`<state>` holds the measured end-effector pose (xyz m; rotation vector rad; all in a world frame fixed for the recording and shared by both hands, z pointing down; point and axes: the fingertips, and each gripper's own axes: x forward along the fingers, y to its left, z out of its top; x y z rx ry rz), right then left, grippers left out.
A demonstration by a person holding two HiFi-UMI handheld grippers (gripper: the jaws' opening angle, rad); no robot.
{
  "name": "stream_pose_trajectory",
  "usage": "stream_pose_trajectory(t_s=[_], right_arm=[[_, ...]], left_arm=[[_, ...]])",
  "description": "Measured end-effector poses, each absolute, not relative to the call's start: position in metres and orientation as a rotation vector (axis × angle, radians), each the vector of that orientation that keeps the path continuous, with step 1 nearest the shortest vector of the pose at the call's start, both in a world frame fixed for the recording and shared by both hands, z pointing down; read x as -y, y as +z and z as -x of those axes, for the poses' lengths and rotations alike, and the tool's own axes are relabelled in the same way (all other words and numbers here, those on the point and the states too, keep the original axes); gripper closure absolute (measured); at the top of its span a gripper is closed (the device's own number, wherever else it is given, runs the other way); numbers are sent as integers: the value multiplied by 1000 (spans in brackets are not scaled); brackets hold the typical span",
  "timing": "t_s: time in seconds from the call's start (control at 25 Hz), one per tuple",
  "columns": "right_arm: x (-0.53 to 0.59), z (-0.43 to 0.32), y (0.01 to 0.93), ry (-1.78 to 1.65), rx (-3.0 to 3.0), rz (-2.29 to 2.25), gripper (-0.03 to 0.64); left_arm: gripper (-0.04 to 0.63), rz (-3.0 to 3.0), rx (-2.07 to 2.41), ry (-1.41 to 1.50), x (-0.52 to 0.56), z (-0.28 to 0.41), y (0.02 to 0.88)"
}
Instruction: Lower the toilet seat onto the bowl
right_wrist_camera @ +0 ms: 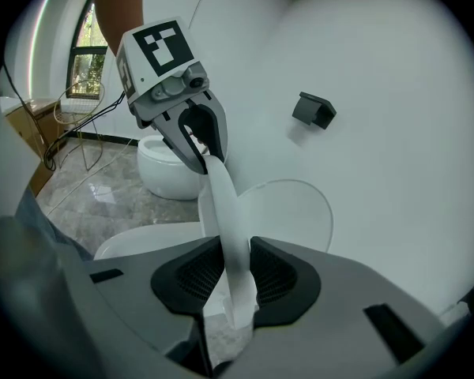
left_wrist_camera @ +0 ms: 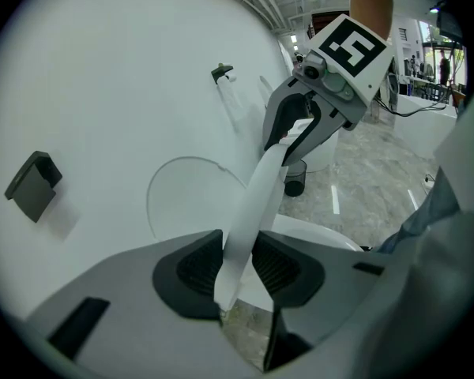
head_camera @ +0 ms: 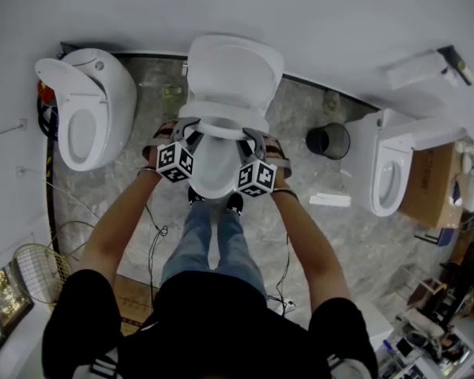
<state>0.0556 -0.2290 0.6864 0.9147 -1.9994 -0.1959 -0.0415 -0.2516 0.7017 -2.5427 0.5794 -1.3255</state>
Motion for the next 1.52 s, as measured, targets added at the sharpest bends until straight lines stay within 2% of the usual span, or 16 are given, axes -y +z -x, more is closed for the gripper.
stream_pose_trajectory(t_s=[1.52], right_arm=[[84, -14, 786, -255, 1939, -588, 463]], left_arm=[[436, 2336, -227, -1563, 109, 79, 797]])
